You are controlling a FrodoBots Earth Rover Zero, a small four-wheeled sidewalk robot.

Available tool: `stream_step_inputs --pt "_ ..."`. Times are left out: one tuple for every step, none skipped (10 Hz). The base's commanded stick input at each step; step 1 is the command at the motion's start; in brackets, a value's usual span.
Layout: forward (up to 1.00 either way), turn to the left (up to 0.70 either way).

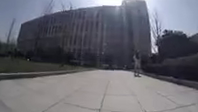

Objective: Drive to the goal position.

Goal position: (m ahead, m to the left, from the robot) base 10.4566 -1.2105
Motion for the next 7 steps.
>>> stream_step_inputs --pt "0.7 0.13" --pt "0.7 0.12" --pt "0.7 0.1" --pt "0.7 0.1" --pt "0.7 0.11" --pt "0.7 0.14" --pt "0.7 0.14"
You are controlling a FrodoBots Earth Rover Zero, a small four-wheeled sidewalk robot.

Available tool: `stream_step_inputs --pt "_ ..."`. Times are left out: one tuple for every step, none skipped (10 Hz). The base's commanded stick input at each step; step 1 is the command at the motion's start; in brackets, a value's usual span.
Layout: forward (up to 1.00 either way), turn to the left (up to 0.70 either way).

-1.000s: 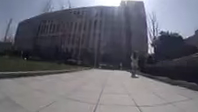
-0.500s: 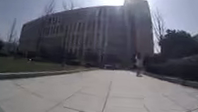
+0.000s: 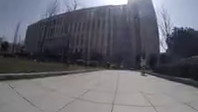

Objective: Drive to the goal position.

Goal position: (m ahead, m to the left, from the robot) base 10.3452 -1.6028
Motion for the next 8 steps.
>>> stream_step_inputs --pt "0.7 0.1" --pt "0.7 0.03" --pt "0.7 0.0" --pt "0.7 0.0" --pt "0.7 0.0" --pt "0.7 0.0" --pt "0.7 0.0" --pt "0.7 0.0"
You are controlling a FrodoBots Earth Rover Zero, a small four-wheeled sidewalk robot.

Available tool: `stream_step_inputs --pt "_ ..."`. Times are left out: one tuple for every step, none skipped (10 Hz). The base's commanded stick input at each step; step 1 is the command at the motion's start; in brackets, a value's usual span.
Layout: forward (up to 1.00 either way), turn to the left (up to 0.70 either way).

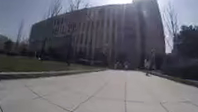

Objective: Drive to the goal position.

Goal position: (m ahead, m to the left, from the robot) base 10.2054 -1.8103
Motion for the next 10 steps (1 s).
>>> stream_step_inputs --pt "0.7 0.0" --pt "0.7 0.0" --pt "0.7 0.0" --pt "0.7 0.0" --pt "0.7 0.0" --pt "0.7 0.0" --pt "0.7 0.0" --pt "0.7 0.0" --pt "0.7 0.0" --pt "0.7 -0.04"
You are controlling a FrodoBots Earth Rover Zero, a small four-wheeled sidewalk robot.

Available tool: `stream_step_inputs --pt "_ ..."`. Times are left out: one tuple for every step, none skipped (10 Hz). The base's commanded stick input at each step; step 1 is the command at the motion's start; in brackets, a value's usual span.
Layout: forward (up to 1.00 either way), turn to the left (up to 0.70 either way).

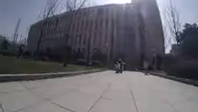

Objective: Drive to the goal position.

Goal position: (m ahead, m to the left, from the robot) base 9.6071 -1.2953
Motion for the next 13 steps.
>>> stream_step_inputs --pt "0.7 -0.14" --pt "0.7 -0.14" --pt "0.7 -0.14" --pt "0.7 -0.14" --pt "0.7 -0.14" --pt "0.7 -0.14" --pt "0.7 -0.14" --pt "0.7 -0.14" --pt "0.7 -0.13" --pt "0.7 -0.1" --pt "0.7 -0.01" --pt "0.7 0.0" --pt "0.7 0.0"
